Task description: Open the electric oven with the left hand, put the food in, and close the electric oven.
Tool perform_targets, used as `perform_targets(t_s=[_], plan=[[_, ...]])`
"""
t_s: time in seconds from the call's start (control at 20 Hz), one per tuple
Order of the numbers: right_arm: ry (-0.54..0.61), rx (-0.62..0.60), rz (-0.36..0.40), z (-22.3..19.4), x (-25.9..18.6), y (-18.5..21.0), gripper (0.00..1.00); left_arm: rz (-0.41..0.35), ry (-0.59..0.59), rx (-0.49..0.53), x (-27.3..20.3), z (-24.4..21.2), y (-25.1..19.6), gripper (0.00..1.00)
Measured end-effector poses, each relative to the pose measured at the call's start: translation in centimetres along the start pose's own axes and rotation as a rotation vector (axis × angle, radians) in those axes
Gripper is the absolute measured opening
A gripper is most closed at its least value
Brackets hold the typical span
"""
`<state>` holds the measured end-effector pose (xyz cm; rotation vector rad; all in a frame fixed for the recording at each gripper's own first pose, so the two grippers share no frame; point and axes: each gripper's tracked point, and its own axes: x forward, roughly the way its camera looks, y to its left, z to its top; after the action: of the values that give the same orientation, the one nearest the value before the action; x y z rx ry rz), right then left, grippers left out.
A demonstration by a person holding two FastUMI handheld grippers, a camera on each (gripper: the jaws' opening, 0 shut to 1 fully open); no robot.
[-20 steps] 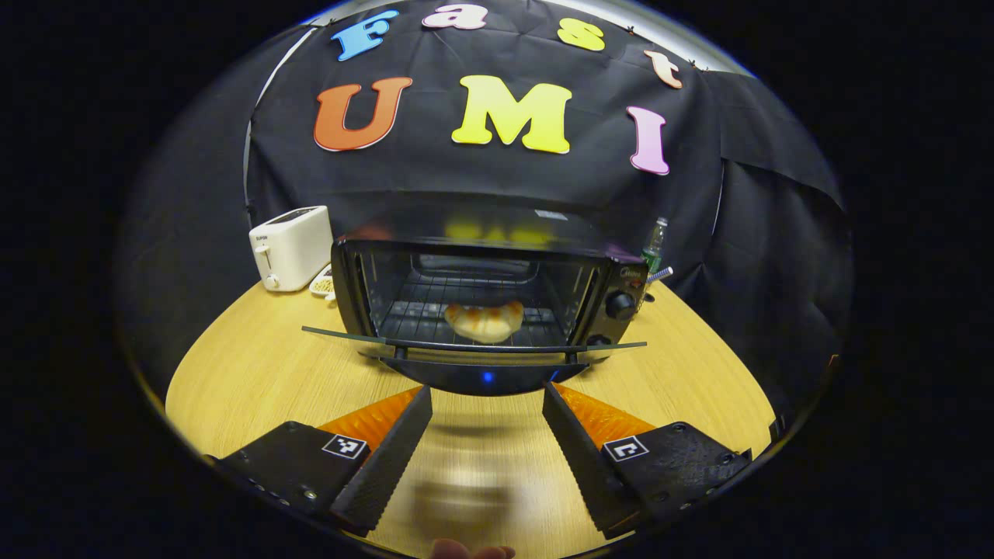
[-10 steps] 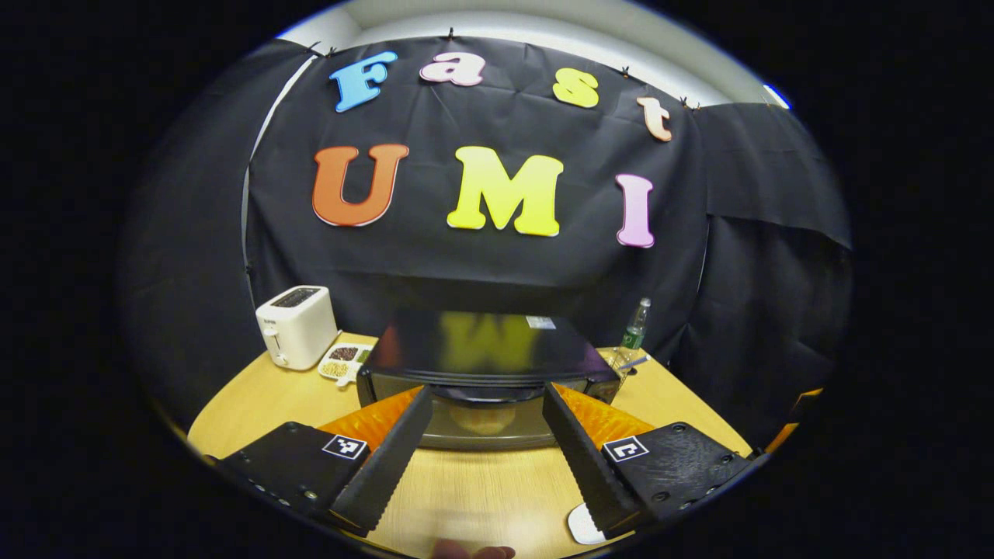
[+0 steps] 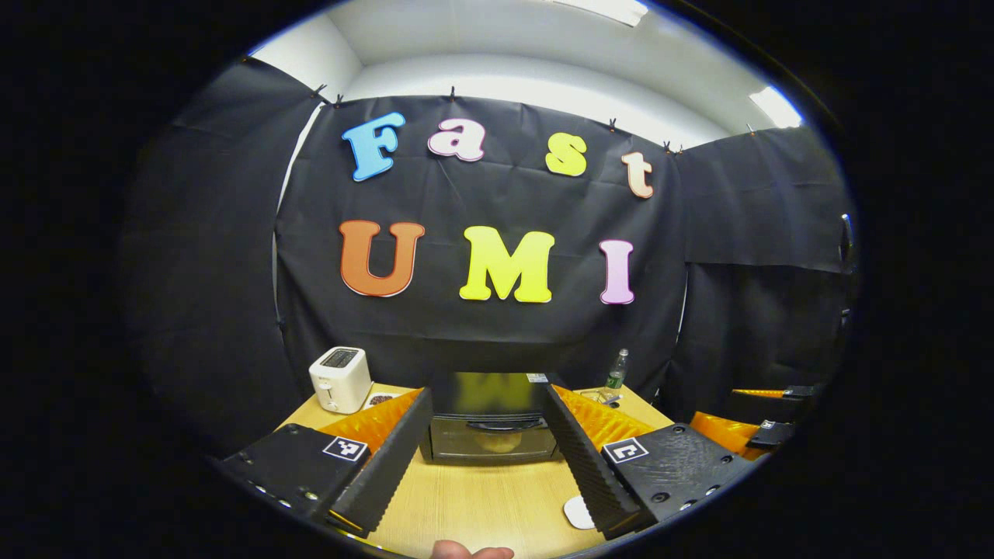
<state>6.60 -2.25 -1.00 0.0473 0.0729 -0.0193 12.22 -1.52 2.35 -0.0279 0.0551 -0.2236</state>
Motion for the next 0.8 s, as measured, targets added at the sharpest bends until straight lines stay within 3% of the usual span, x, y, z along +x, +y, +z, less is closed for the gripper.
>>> perform_targets(t_s=[0.4,0.8], plan=[[-0.076,-0.028,0.050,3.5,-5.4,4.9,0.97,0.020,-0.045,-0.039,-10.9,3.1,1.5,0.94],[-0.109,-0.050,0.124,4.2,-8.3,10.3,0.97,0.057,-0.106,-0.025,-15.6,4.7,3.3,0.94]])
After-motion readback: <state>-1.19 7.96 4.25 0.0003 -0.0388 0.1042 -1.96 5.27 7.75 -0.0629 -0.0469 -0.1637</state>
